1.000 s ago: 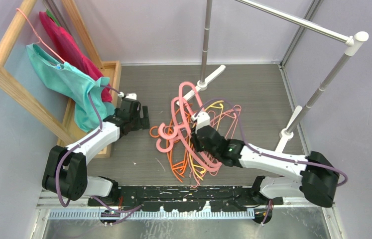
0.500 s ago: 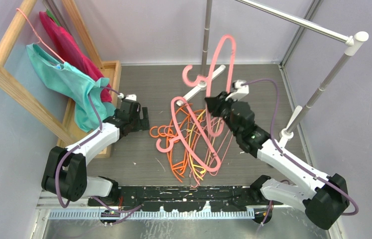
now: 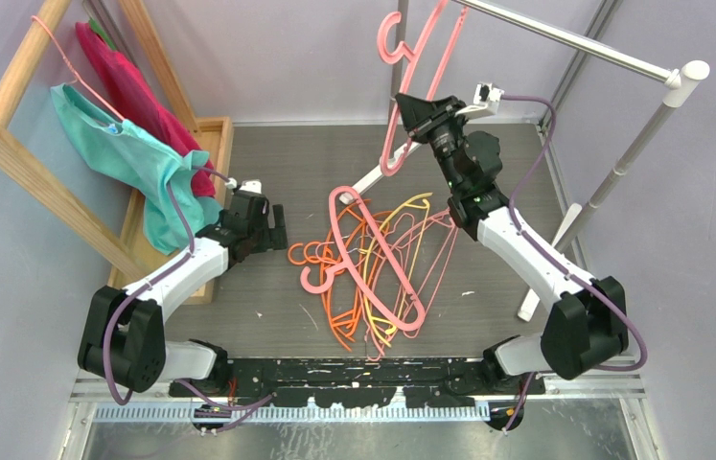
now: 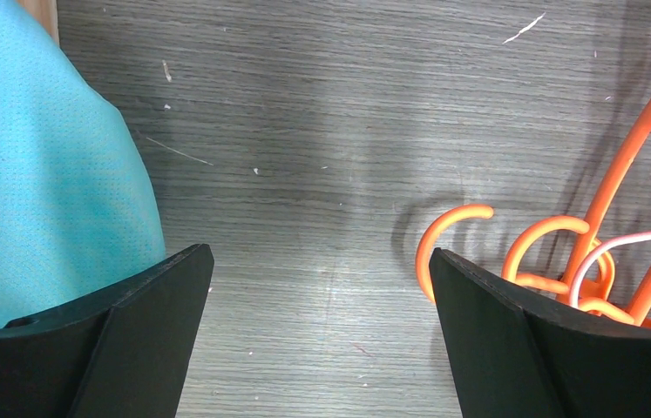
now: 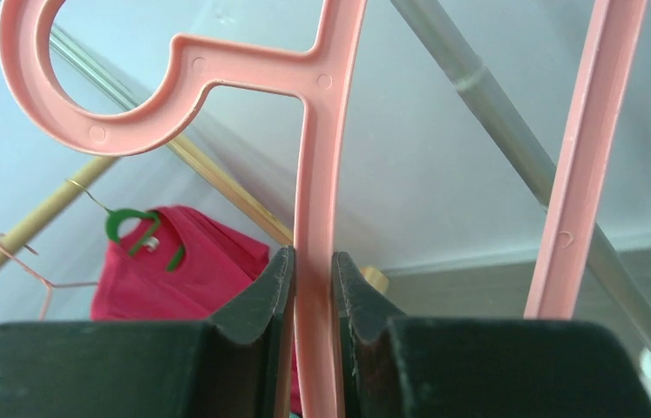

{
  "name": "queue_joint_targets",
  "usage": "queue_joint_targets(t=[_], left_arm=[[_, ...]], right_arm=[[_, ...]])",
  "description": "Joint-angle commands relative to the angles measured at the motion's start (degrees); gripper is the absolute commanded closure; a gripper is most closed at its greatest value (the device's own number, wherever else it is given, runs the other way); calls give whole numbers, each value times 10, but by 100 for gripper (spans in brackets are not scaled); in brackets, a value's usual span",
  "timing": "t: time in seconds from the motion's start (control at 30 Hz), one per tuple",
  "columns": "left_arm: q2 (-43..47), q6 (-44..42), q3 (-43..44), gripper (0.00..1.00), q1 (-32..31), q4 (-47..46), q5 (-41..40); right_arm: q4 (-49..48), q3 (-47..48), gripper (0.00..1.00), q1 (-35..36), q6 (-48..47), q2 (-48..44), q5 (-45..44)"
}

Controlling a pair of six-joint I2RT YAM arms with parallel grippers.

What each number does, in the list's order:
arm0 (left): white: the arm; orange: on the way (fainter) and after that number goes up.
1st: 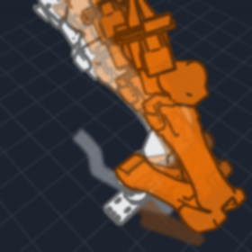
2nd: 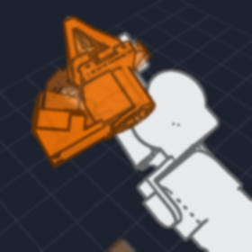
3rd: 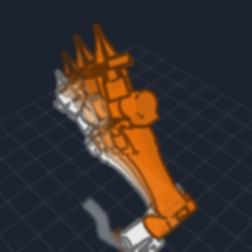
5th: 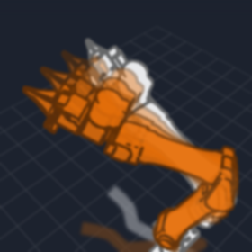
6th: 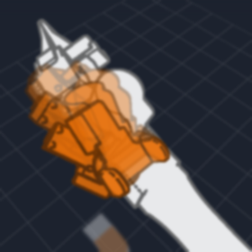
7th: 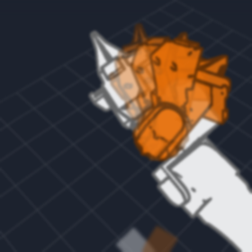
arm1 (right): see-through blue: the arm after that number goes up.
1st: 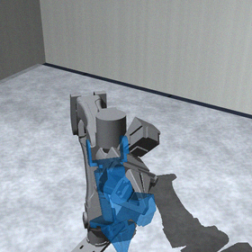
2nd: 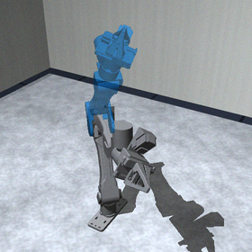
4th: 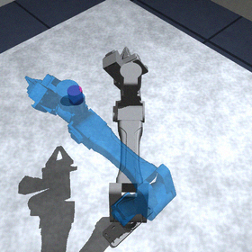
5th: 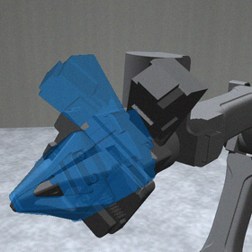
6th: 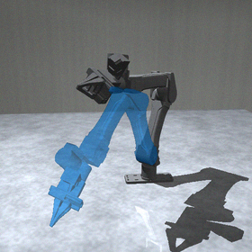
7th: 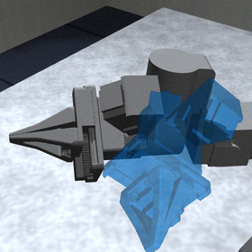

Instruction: Organize the hangers

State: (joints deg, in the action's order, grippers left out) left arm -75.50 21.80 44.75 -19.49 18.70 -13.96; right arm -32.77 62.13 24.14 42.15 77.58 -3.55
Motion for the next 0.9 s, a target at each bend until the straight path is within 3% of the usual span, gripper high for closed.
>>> queue_joint_targets(t=[0.0,0.87], left_arm=[[9,-1,14,2,1,-14,-11],[-49,-15,29,2,1,-12,-22]], right_arm=[[-107,69,99,-11,36,30,26],[-176,268,99,-64,167,256,-40]])
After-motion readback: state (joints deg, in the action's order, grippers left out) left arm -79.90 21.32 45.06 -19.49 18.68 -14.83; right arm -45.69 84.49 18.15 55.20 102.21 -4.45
